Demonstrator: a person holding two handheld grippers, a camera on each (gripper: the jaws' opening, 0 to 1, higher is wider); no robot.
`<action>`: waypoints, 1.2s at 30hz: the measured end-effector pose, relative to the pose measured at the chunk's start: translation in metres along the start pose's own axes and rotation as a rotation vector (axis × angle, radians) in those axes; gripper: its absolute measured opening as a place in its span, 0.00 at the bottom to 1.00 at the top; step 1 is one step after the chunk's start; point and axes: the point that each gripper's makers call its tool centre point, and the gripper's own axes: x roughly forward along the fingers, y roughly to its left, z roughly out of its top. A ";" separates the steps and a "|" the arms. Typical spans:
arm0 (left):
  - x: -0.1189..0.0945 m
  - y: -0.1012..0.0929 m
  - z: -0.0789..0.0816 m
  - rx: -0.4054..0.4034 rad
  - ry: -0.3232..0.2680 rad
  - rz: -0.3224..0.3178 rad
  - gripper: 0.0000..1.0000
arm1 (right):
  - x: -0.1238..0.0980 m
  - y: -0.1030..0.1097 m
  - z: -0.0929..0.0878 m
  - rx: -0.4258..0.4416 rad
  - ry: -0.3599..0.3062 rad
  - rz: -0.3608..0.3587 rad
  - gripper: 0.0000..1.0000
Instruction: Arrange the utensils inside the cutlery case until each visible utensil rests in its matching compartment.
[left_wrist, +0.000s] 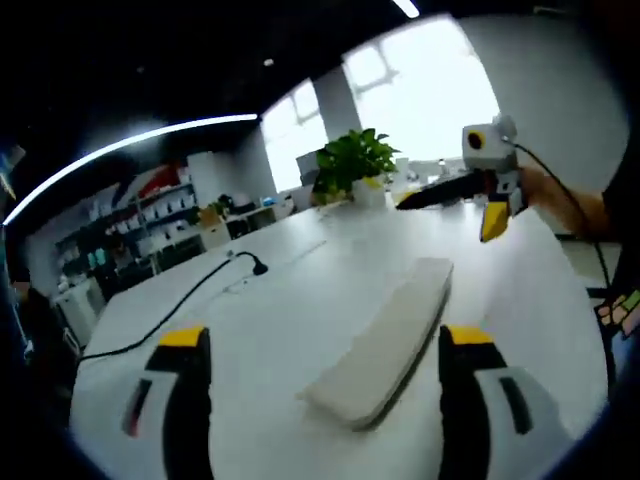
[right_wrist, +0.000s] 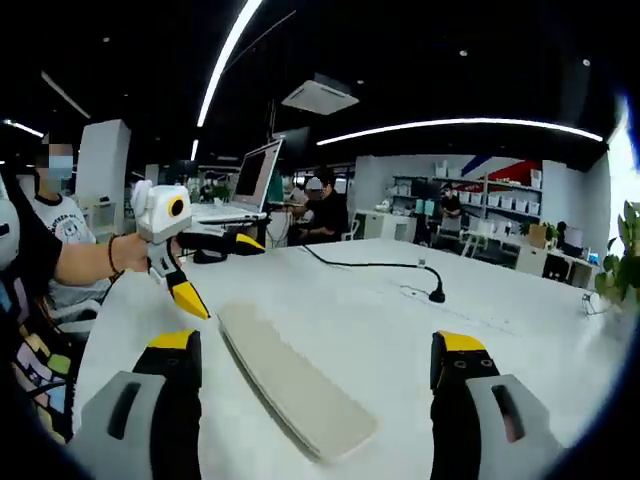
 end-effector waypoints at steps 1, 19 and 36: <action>-0.004 -0.001 0.007 -0.020 -0.041 0.007 1.00 | -0.005 -0.002 0.000 -0.016 -0.004 -0.026 0.99; -0.105 0.020 0.004 -0.149 -0.150 0.315 0.98 | -0.112 -0.033 0.017 -0.063 -0.209 -0.379 0.93; -0.160 0.035 0.047 -0.127 -0.165 0.431 0.96 | -0.152 -0.028 0.038 -0.192 -0.076 -0.504 0.92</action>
